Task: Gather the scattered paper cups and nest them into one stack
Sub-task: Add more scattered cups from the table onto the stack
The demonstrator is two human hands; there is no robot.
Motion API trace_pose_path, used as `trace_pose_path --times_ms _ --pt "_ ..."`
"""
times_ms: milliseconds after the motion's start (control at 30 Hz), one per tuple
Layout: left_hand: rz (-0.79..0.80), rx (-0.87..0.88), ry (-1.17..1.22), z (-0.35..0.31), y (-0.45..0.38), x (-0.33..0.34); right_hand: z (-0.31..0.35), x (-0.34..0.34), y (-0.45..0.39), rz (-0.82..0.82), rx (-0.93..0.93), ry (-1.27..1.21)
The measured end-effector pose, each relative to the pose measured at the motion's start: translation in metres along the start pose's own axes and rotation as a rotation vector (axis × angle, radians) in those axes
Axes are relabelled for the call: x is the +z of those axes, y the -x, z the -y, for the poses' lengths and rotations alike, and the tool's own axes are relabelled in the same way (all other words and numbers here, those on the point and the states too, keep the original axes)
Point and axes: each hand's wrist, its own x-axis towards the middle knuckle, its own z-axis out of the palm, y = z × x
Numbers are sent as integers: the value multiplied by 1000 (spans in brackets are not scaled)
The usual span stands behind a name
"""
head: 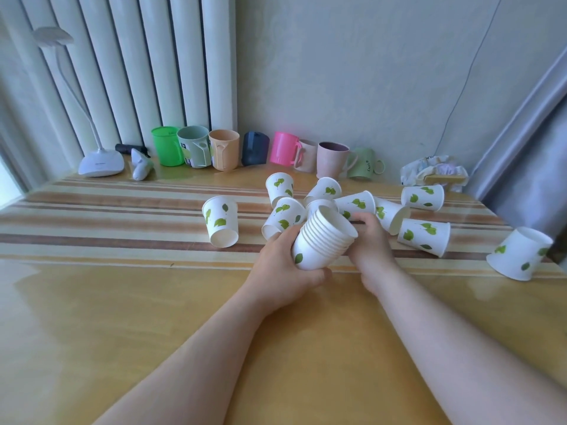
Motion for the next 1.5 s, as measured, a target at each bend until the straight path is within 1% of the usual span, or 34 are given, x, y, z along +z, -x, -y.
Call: trace_pose_path --times_ms 133,200,367,433,533,600,667,767,800,867,933,1000,1067,1200,1400,1500 --pt "23 -25 28 1 -1 0 9 23 -8 -12 -45 416" --pt "37 -31 32 1 -1 0 8 29 -8 9 -35 489" --pt "35 -36 18 -3 1 2 2 19 -7 129 -112 375" --pt "45 -30 4 -5 3 2 4 11 -8 121 -57 286" --pt "65 -18 -21 -5 4 2 4 -2 -3 102 -47 262" --pt "56 -29 -21 -4 4 1 -1 -14 -1 69 -25 178" --pt "49 -55 -6 -4 4 0 -3 -24 -1 31 23 -7" --pt "60 -64 -16 -6 4 0 9 -41 0 10 105 -425" --pt "64 -62 -20 -6 4 1 15 -45 0 37 112 -543" --pt "67 -58 -25 -7 5 1 28 -51 3 129 76 -654" --pt "67 -52 -33 -7 5 1 39 -48 10 262 -20 -655" --pt "69 -43 -41 -7 5 1 42 -41 18 386 -105 -598" --pt "71 -32 -45 -6 5 0 36 -34 22 458 -148 -514" --pt "68 -16 -56 -5 6 0 19 -30 27 513 -124 -517" --pt "79 0 -24 -4 4 2 -7 -28 29 543 -100 -515" --pt "75 -5 -48 -5 5 1 -21 -21 35 557 -157 -378"
